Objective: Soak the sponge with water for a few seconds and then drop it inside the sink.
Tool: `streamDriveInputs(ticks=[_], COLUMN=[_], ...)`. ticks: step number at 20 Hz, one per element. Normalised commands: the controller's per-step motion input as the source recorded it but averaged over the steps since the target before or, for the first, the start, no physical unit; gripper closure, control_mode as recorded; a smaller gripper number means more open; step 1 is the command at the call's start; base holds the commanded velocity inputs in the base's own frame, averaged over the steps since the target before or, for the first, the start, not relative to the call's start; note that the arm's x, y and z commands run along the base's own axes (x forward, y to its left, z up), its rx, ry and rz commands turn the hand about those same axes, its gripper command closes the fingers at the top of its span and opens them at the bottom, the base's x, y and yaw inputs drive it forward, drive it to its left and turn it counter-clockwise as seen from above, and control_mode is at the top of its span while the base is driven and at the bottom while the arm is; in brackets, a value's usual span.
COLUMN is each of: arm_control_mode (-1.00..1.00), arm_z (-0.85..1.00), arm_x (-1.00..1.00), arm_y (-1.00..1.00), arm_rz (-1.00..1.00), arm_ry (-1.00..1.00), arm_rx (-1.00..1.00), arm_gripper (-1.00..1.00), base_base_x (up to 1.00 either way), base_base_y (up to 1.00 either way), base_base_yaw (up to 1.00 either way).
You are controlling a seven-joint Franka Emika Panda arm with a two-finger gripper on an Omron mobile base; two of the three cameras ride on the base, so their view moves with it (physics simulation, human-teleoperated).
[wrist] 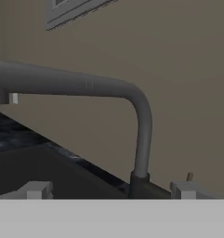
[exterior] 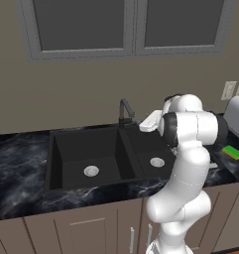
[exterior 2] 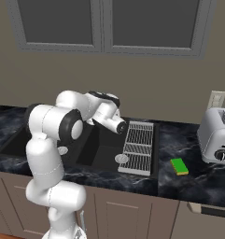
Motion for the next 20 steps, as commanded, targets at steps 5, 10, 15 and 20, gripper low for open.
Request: streamDriveInputs(ticks=[5, 10, 15, 20], arm_control_mode=[-1.00, -1.00, -1.00, -1.00], arm_z=[-0.07, 0.00, -0.07, -0.19], arm_x=[0.21, 0.29, 0.30, 0.26], arm_y=[0.00, 0.00, 0.00, 0.00], arm_rz=[0.00, 0.00, 0.00, 0.00], arm_ry=[0.00, 0.00, 0.00, 0.00], arm_rx=[0.02, 0.00, 0.00, 0.01], arm_gripper=[-1.00, -1.00, -1.00, -1.00], base_base_x=[0.00, 0.00, 0.00, 0.00], base_base_y=[0.00, 0.00, 0.00, 0.00], base_base_yaw=[0.00, 0.00, 0.00, 0.00])
